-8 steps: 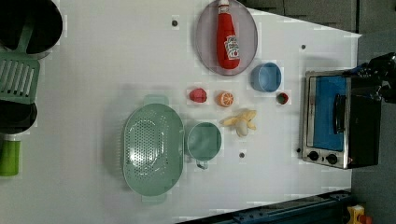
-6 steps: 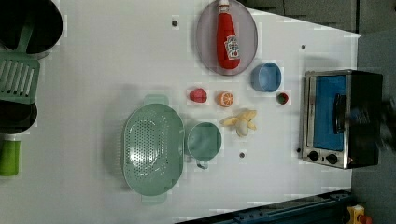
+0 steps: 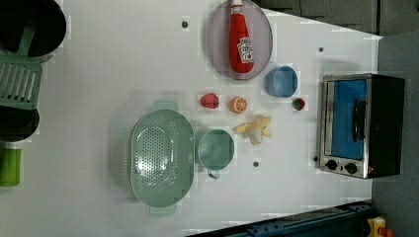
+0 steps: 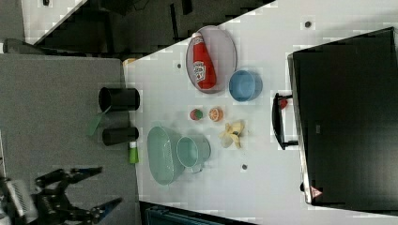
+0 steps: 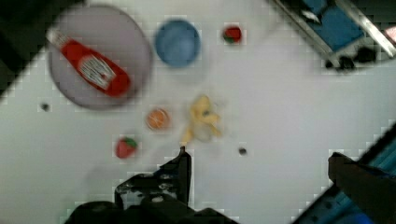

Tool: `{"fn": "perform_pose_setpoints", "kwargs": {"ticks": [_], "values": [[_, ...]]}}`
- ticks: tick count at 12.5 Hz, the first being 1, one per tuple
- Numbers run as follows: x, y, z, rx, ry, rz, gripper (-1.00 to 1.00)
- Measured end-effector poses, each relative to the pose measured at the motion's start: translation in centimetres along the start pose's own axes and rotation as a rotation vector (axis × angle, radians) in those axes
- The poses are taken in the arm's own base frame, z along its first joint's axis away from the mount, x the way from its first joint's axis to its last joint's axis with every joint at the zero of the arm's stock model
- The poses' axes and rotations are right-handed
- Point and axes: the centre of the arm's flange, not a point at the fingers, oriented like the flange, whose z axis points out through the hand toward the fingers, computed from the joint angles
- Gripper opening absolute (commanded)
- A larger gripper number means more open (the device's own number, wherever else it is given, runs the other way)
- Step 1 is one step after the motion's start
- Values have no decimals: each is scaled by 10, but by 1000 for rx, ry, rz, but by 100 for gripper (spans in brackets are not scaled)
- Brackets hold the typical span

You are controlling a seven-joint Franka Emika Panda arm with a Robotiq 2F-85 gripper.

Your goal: Pick banana from table and place on oven.

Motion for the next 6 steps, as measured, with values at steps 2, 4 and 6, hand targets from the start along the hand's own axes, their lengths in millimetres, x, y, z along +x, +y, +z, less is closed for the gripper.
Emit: {"fn": "perform_pose_setpoints", "kwargs": {"ticks": [2, 4, 6], "values": [[12, -17, 10, 36, 22, -7, 100], [25, -53, 68, 8, 9, -33, 100], [30, -65, 167, -108, -75, -53, 100]]}}
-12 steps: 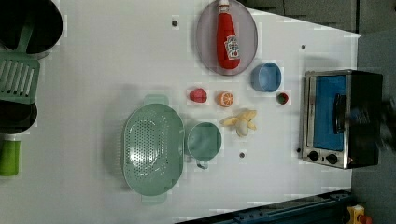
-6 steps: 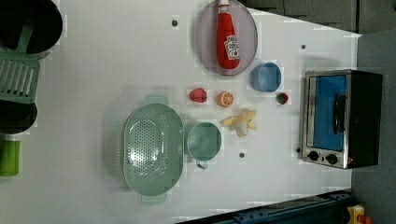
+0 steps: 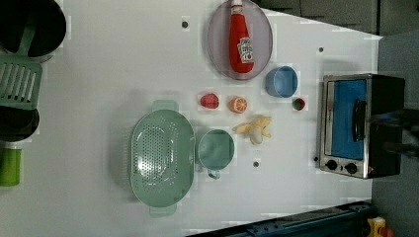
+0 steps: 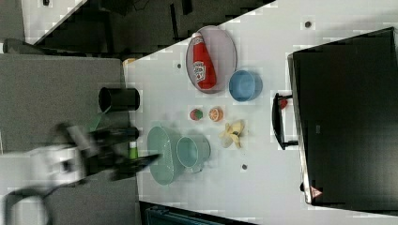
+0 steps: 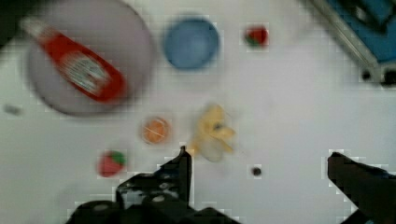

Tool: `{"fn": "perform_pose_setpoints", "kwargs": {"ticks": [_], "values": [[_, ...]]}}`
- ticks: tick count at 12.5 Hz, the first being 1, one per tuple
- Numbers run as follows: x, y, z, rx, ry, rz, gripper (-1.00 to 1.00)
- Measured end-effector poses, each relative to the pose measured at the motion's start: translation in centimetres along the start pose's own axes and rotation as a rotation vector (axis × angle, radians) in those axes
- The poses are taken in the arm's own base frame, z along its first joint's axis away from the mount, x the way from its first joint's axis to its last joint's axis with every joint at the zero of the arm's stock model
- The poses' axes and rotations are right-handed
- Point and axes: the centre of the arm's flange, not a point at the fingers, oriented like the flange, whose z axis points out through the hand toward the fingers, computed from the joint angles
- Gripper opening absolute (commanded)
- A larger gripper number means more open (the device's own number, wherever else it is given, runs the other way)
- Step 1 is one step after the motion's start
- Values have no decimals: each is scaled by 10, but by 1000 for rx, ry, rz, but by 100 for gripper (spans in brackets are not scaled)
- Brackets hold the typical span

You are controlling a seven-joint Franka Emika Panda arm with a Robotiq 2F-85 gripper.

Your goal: Pick banana from table and place on oven.

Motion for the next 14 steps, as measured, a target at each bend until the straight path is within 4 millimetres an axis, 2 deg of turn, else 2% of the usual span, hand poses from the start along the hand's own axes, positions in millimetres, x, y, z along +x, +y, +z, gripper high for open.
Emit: {"fn": "perform_pose_setpoints", "kwargs": {"ticks": [1, 3, 5, 7, 9, 14], "values": [[5, -8, 51, -41, -44, -7, 100], [7, -16, 138, -96, -103, -16, 100], [2, -21, 197, -121, -134, -28, 100], [1, -29, 230, -117, -145, -31, 100], [-1, -46, 255, -56, -107, -41, 100], [-36, -33, 337, -103, -155, -83, 100]]}}
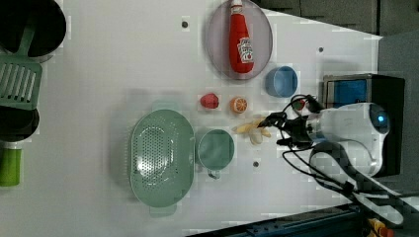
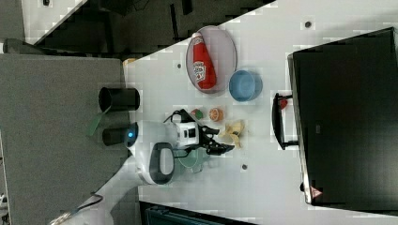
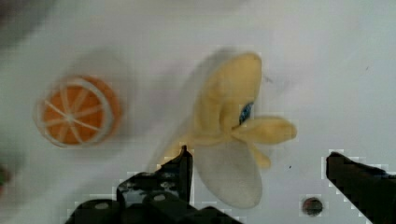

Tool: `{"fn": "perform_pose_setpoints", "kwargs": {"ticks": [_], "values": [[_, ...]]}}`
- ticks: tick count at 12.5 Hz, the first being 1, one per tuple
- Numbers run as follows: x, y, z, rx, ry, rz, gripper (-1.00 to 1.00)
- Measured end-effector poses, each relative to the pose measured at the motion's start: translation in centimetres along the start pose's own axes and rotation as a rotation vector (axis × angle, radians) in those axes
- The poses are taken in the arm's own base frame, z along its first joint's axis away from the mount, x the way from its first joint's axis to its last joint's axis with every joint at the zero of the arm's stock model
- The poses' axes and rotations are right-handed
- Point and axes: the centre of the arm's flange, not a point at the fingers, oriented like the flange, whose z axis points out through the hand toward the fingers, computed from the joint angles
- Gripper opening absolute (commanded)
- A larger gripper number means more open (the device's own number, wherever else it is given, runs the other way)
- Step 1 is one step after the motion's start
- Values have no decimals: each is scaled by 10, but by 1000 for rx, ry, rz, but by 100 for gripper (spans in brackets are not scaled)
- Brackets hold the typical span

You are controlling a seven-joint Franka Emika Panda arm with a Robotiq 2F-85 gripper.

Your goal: Pick banana from table and place on oven.

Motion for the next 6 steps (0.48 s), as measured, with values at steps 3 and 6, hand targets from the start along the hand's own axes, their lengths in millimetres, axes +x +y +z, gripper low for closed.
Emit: {"fn": "perform_pose_setpoints", "kwargs": {"ticks": [3, 6], "values": [[-10, -5, 32, 4, -5, -26, 100], [-5, 2, 49, 6, -10, 1, 43]]}}
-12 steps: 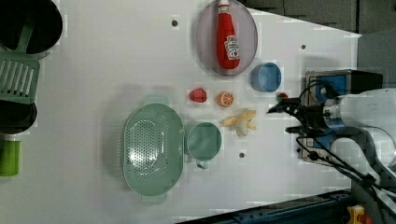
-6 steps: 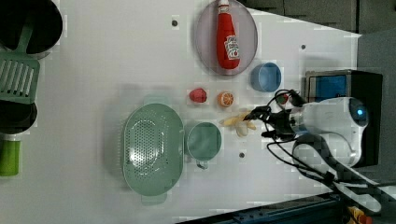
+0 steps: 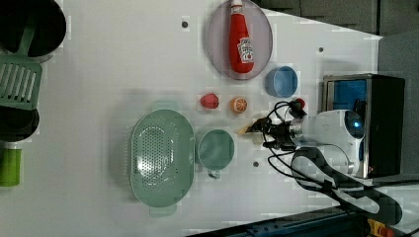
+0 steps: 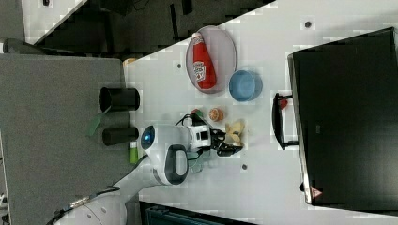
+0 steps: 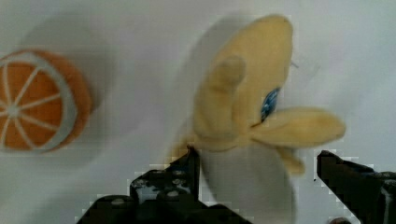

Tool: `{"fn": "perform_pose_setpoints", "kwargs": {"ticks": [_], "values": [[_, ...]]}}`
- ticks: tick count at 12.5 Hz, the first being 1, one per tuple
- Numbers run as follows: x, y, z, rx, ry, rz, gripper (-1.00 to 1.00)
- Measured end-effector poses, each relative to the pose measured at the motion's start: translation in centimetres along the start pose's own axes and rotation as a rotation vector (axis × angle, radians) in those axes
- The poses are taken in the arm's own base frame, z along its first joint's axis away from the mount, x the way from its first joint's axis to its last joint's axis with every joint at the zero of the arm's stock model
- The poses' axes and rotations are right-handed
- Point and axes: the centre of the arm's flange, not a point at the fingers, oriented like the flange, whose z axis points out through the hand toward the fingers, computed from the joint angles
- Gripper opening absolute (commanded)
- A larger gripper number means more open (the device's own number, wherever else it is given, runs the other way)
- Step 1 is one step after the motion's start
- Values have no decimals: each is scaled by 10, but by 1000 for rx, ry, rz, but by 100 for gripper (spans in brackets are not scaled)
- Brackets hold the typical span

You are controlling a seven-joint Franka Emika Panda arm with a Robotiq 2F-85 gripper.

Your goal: Pick banana from table and place on oven.

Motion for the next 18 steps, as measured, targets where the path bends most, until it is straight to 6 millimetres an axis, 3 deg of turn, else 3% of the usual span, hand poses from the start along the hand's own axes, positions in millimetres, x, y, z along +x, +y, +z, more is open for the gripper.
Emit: {"fn": "perform_pose_setpoints", "kwargs": {"ticks": [4, 8, 11, 13, 14, 18], "values": [[4, -4, -12, 52, 37, 21, -48], [12, -9, -23, 63, 67, 4, -50], [7, -5, -63, 66, 75, 11, -50], [-2, 6, -116, 51, 63, 23, -50], [-4, 8, -156, 65, 97, 16, -50], [-30, 44, -344, 161, 212, 48, -50]]}}
